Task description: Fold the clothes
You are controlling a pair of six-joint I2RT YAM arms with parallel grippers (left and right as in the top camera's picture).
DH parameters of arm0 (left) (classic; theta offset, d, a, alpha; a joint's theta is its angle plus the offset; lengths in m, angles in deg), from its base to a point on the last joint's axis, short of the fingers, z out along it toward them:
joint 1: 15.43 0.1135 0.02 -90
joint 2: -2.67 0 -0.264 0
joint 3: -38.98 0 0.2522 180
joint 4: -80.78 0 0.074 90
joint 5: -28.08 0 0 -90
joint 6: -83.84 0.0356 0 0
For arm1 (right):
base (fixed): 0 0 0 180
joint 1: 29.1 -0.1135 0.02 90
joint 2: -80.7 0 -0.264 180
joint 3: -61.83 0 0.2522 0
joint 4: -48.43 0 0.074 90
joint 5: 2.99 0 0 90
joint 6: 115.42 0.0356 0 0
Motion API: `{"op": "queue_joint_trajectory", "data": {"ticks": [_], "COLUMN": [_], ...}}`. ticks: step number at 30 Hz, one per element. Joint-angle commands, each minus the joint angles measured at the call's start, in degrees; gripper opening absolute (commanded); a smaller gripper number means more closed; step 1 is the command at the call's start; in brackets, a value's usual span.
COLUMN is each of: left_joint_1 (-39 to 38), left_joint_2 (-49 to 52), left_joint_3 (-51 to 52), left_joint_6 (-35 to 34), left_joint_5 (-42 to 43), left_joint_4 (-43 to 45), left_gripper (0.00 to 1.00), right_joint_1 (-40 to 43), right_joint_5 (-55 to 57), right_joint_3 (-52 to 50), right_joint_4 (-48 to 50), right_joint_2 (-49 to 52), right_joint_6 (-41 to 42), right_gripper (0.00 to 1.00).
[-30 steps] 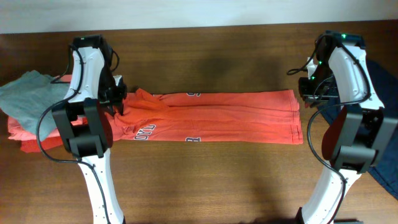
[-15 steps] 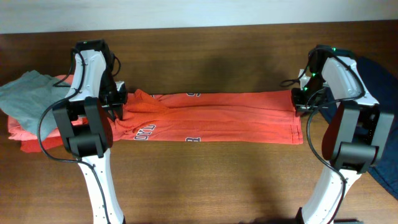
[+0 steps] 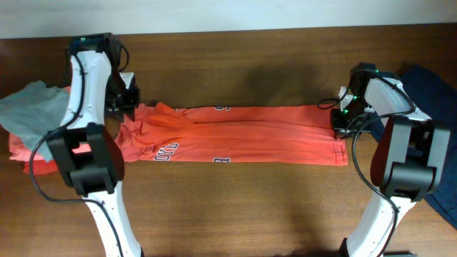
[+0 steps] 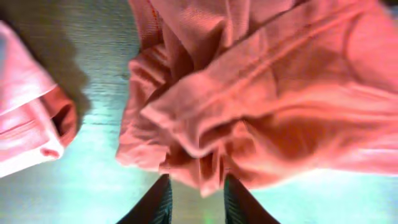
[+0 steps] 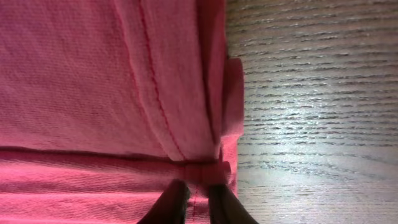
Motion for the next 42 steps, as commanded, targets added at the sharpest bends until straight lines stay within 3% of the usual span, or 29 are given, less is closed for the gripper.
{"op": "queue_joint_trajectory", "data": {"ticks": [1, 4, 5, 12, 16, 20, 28, 30, 34, 38, 40, 42], "left_joint_1": [0.2, 0.2, 0.2, 0.2, 0.2, 0.2, 0.2, 0.1, -1.5, -5.2, -8.1, -11.2], "left_joint_2": [-2.0, -2.0, -2.0, -1.9, -1.9, -1.9, -1.9, -1.9, -3.1, -6.9, -8.3, -8.5], "left_joint_3": [0.0, 0.0, 0.0, 2.3, 5.4, 7.8, 7.8, 7.8, 6.5, 6.3, 6.3, 6.3], "left_joint_6": [-0.4, -0.4, -0.4, -0.4, -0.4, -0.4, -0.3, 0.6, 8.0, 22.0, 29.9, 32.0], "left_joint_5": [-0.5, -0.2, -0.1, 0.8, 0.9, 0.9, 1.9, 4.0, 17.9, 33.8, 37.5, 34.7], "left_joint_4": [0.8, 4.8, 6.3, 12.1, 13.3, 14.2, 13.2, 12.8, 11.9, 9.1, 4.8, 1.7], "left_gripper": [0.31, 0.55, 0.57, 0.59, 0.49, 0.49, 0.05, 0.00, 0.00, 0.00, 0.00, 0.00], "right_joint_1": [0.2, 0.2, 0.2, 0.2, 0.2, 0.2, 0.2, 0.2, 0.2, 0.2, 0.2, 0.2], "right_joint_5": [-0.5, -0.5, -0.5, -0.5, -0.5, -0.5, -0.5, -0.5, -0.5, -0.5, -0.5, -0.5], "right_joint_3": [-1.8, -1.8, -1.8, -1.8, -1.8, -1.8, -1.8, -1.8, -1.8, -1.8, -1.8, -1.8], "right_joint_4": [0.5, 0.5, 0.5, 0.5, 0.3, 0.3, 0.3, 0.3, 0.3, 0.1, 0.1, 0.1], "right_joint_2": [0.7, 0.7, 0.7, 0.7, 0.7, 0.7, 0.7, 0.7, 0.7, 0.7, 0.7, 0.7], "right_joint_6": [0.1, 0.0, 0.0, 0.0, 0.0, 0.0, 0.1, 0.1, 0.1, 0.1, 0.1, 0.1], "right_gripper": [0.17, 0.18, 0.18, 0.17, 0.17, 0.17, 0.17, 0.17, 0.17, 0.17, 0.17, 0.17]}}
